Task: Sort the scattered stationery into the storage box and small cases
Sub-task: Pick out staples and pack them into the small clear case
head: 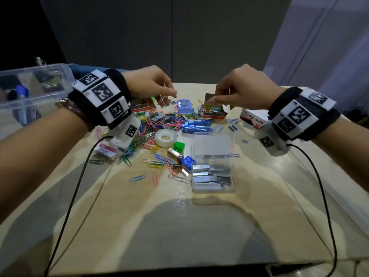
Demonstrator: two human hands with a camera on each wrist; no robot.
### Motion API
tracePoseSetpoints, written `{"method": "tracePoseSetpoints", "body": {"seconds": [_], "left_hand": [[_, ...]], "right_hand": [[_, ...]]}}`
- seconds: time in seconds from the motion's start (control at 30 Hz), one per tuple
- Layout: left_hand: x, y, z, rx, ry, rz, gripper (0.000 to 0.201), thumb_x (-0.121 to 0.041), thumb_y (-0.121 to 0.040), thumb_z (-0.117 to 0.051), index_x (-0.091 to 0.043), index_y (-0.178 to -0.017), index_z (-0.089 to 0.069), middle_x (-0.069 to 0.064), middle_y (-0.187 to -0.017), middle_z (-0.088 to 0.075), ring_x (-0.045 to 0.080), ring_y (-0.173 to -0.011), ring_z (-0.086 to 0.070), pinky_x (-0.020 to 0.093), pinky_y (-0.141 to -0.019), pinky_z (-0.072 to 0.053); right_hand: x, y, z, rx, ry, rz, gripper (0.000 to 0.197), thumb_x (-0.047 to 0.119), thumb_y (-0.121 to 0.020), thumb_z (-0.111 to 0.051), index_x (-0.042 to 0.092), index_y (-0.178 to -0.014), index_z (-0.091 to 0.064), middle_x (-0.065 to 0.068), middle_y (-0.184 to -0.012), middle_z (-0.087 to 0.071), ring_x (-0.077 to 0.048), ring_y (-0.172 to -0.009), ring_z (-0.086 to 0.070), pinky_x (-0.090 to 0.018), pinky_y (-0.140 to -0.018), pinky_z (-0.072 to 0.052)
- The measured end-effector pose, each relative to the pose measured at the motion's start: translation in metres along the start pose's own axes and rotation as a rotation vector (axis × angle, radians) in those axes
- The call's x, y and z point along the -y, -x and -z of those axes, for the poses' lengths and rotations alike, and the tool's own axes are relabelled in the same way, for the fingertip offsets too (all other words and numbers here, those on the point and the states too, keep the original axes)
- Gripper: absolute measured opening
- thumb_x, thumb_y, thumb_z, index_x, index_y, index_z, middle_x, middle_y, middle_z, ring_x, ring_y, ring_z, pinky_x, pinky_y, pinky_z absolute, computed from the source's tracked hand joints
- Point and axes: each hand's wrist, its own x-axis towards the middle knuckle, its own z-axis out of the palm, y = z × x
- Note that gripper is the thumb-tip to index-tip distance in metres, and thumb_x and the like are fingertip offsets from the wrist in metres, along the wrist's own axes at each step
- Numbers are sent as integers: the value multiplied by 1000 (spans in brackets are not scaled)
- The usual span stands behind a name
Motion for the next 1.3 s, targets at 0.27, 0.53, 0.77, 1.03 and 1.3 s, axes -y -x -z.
{"method": "tracePoseSetpoints", "body": {"seconds": [0.27,0.53,0.77,1.03,1.3], "left_hand": [[45,-49,-6,27,-427,82,22,-19,-86,-72,-9,-106,-73,3,-83,-69,15,-67,-60,26,-73,-50],[39,-68,-12,257,-706,214,39,-17,-75,-82,-9,-112,-70,7,-108,-68,14,-83,-56,7,-41,-38],[60,-70,-10,213,-623,198,15,-12,-75,-80,-12,-89,-74,0,-73,-65,10,-64,-55,24,-64,-48],[64,-59,3,112,-255,111,5,-7,-80,-76,-4,-82,-72,4,-75,-72,12,-66,-65,24,-65,-56],[55,-68,-11,147,-311,155,23,-22,-89,-68,-7,-108,-70,8,-95,-72,19,-84,-68,28,-70,-57]], "right_hand": [[-30,-57,-53,224,-83,-20,16,16,-86,-70,17,-100,-78,1,-93,-74,-4,-71,-56,-3,-61,-36],[-16,-87,-80,293,2,-130,28,39,-77,-79,12,-86,-78,-4,-82,-73,-20,-76,-66,-30,-68,-54],[-17,-90,-84,332,8,-144,16,20,-78,-78,14,-92,-75,-4,-90,-71,-23,-84,-66,-31,-74,-55],[-36,-78,-65,261,-135,-124,27,18,-75,-81,31,-63,-60,13,-65,-58,-12,-67,-54,-20,-56,-41],[-43,-73,-57,163,-396,-203,6,21,-84,-75,18,-82,-70,7,-74,-69,-5,-69,-63,-13,-60,-48]]}}
